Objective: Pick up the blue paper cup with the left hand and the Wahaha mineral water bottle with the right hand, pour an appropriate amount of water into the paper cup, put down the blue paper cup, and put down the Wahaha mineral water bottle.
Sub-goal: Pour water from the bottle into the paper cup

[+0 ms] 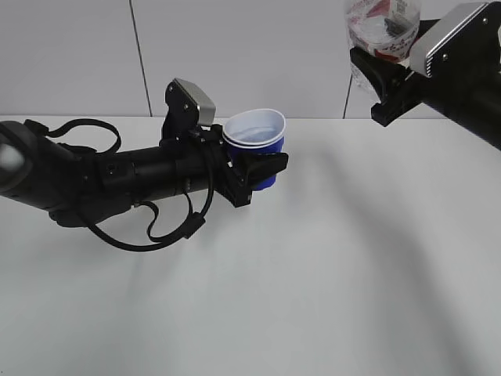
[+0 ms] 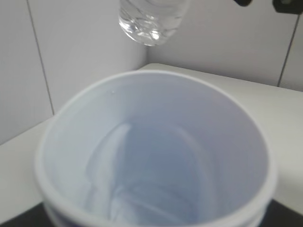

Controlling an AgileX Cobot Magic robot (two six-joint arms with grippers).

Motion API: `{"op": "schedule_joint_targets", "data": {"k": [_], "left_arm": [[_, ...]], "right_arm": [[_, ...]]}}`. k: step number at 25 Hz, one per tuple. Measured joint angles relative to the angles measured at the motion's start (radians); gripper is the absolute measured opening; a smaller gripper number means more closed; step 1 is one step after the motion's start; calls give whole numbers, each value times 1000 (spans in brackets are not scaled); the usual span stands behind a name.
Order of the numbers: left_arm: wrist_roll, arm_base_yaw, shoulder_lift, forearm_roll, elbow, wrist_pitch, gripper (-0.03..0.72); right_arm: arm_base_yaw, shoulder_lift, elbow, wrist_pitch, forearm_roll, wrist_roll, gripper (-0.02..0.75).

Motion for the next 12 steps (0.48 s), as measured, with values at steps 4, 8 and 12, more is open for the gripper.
{"op": "schedule_joint_targets", "data": {"k": [4, 8, 12], "left_arm": [[63, 0, 0, -113, 0, 11, 416], [129, 0, 0, -222, 2, 51, 416], [198, 0, 0, -351, 35, 53, 416]], "right_arm": [[0, 0, 0, 33, 4, 68, 443], [0, 0, 16, 48, 19, 85, 443], [0, 0, 55, 56, 66, 89, 443]]}}
